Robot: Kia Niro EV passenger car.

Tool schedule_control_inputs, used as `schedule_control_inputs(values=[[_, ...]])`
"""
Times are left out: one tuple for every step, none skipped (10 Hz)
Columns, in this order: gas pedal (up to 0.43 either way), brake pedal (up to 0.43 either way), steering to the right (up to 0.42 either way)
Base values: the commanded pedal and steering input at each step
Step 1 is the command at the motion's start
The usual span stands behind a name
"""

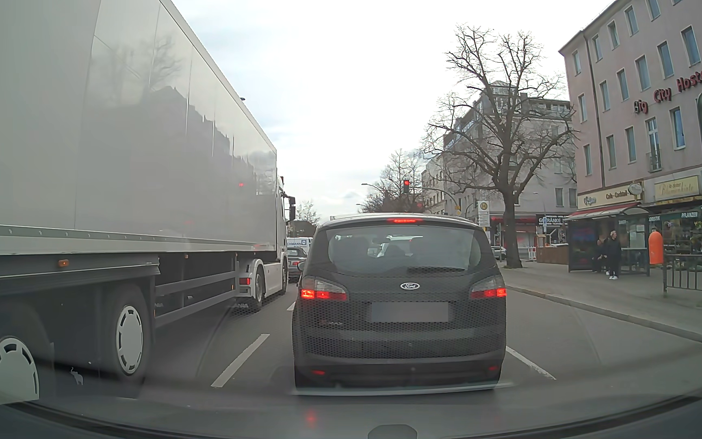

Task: Follow the waypoints while adhering to traffic rules and regulations

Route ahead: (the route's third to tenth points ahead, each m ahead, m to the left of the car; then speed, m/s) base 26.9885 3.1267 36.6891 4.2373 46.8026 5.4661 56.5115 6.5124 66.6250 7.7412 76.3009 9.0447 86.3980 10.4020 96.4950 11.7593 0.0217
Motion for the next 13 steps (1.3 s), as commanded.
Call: schedule_control_inputs(values=[[0.000, 0.226, -0.013], [0.000, 0.213, -0.013], [0.000, 0.146, -0.013], [0.000, 0.049, -0.013], [0.000, 0.061, -0.013], [0.000, 0.128, -0.013], [0.000, 0.213, -0.013], [0.000, 0.226, -0.013], [0.000, 0.213, -0.013], [0.000, 0.159, -0.013], [0.000, 0.091, -0.013], [0.000, 0.079, -0.013], [0.000, 0.134, -0.013]])
